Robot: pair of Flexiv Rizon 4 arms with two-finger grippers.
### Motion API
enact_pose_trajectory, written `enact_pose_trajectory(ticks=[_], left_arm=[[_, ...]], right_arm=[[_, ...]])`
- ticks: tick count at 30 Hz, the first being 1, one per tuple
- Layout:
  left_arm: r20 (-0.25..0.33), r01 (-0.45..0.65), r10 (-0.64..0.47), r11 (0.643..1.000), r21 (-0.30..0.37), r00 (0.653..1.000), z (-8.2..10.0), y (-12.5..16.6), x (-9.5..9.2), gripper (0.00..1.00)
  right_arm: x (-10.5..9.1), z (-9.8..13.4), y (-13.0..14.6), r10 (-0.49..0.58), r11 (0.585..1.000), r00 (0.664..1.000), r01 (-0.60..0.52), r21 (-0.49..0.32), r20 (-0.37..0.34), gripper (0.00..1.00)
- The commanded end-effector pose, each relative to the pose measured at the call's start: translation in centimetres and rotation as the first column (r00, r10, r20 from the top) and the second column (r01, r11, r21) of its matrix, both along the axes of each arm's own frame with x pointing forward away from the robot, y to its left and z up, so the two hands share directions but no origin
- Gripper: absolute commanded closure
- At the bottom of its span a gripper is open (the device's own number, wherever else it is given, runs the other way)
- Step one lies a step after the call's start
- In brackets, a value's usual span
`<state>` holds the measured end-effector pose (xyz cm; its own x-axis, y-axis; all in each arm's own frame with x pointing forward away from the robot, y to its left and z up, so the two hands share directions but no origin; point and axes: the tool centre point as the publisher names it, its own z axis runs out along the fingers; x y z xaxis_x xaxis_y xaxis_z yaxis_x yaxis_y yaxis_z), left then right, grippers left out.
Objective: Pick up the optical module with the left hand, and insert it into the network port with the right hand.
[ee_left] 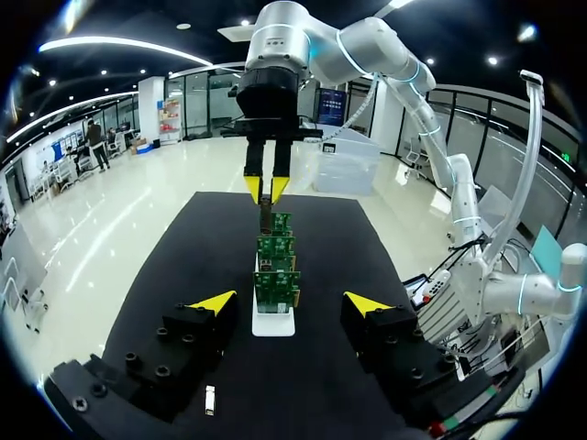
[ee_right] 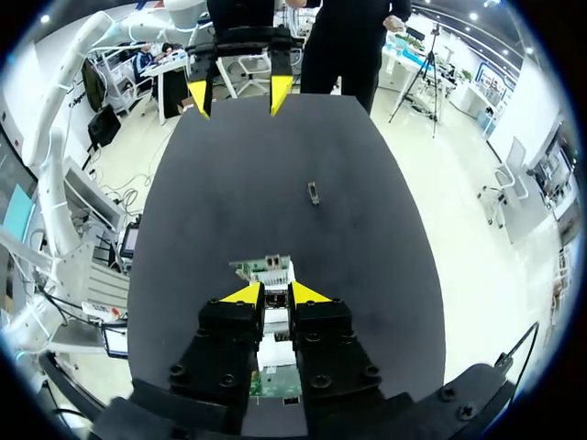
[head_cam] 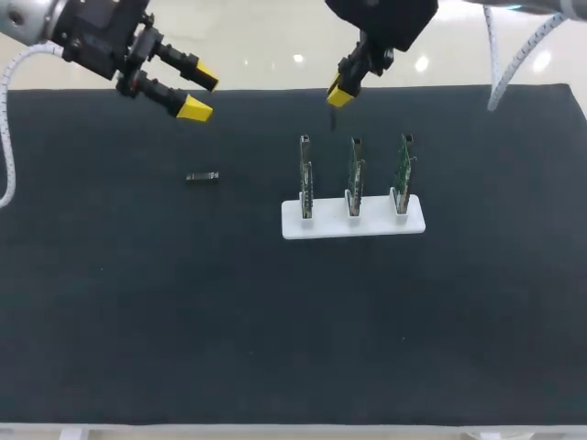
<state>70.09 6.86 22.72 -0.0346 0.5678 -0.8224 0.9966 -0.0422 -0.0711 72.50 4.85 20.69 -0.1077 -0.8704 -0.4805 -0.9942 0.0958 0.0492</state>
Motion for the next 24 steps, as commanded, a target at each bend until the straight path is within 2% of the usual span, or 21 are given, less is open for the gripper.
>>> enact_pose_trajectory(ticks=[1, 8, 24], left_arm=[[-0.001, 0.001, -0.001, 1.0, 0.003, 1.0, 0.0, 0.0, 0.1, 0.0], [-0.001, 0.001, -0.001, 1.0, 0.003, 1.0, 0.0, 0.0, 0.1, 0.0], [-0.001, 0.001, -0.001, 1.0, 0.003, 1.0, 0.0, 0.0, 0.1, 0.0]], right_arm=[[0.2, -0.3, -0.6, 0.012, 1.0, 1.0, -0.012, -0.008, -0.011, 1.0], [0.0, -0.9, -1.6, 0.056, 0.998, 0.998, -0.057, -0.032, -0.025, 1.0], [-0.1, -1.5, -2.5, 0.098, 0.995, 0.995, -0.098, -0.027, -0.02, 1.0]])
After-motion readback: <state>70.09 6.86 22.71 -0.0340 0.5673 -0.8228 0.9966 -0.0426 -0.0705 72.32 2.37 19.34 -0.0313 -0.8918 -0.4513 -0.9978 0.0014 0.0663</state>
